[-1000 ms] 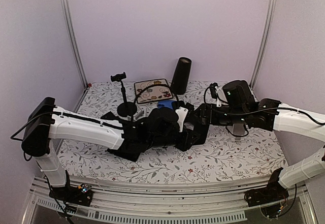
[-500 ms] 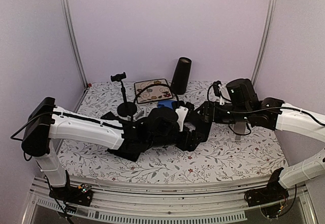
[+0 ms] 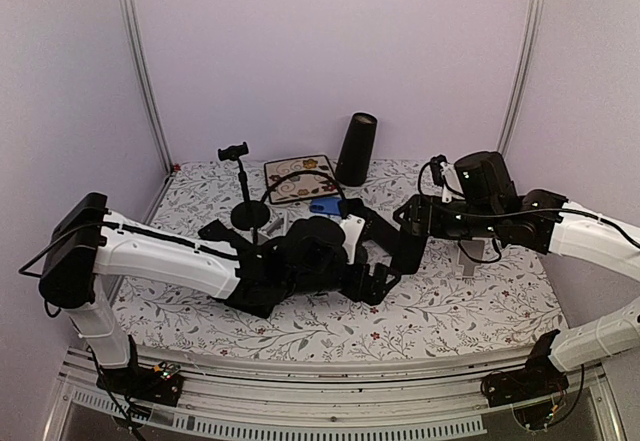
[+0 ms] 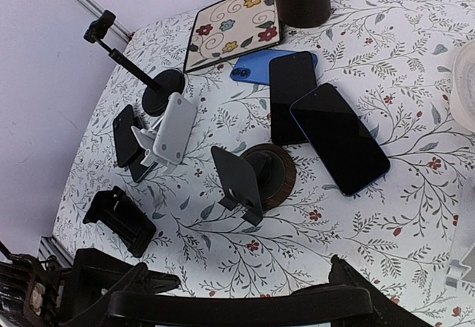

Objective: Place the phone on the phone stand
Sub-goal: Pass from the left arm to the right, then place the phone on the phone stand.

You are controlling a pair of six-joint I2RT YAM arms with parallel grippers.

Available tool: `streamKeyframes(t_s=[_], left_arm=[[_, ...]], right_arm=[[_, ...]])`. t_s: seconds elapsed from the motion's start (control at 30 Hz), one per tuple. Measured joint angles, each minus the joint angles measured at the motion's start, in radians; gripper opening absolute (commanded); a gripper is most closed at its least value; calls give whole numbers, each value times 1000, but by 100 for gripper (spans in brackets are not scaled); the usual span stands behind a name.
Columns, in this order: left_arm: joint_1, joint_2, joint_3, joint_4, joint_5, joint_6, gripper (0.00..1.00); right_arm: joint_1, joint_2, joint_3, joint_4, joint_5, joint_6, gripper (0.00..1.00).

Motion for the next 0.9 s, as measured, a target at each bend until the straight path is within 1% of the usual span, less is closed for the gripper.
streamKeyframes(t_s=[0.17,0.33,0.57,0.73,0.9], left_arm=[[0,-27,-24,15,-1,-3,96],[0,-52,-36,26,-6,-6,96],[0,-59,-38,29,-12,-6,96],[0,-61,-44,30,-12,-6,96],[0,-66,-55,30,-12,-7,96]], right_arm=[[-16,-25,-4,-37,36,-15,22],[-50,-60,-19,-80,110,-42,22],[-173,-97,-110,-97,188,-96,22],[-219,-113,-193,-72,248,-137,22],[-248,-110,-263,5,296,-176,22]])
